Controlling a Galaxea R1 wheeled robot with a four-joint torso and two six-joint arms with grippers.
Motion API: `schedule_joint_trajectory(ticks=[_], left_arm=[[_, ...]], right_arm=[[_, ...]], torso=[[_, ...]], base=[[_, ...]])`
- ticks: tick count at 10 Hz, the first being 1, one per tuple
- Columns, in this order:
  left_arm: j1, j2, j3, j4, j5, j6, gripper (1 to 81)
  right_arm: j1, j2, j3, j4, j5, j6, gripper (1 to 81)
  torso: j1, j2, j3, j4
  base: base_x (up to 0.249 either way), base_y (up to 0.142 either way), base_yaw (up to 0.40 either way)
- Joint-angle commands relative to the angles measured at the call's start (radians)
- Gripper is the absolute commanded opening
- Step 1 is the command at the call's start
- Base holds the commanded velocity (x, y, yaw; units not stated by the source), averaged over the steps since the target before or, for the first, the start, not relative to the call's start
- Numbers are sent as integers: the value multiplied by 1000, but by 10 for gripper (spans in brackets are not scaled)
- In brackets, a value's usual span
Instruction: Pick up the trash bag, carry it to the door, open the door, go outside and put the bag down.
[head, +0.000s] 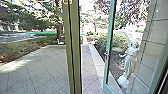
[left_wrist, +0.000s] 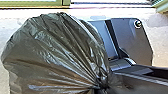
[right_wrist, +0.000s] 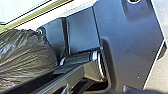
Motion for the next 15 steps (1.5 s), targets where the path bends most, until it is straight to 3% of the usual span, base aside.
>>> schedule_joint_trajectory(ticks=[1, 15], left_arm=[[-57, 0, 3, 6, 53, 5, 10], [-55, -11, -20, 6, 51, 5, 10]], right_arm=[[48, 10, 7, -1, -61, -3, 811], [14, -60, -70, 5, -59, 0, 811]], torso=[[0, 0, 0, 0], [0, 0, 0, 0]], base=[[0, -122, 0], [0, -126, 0]])
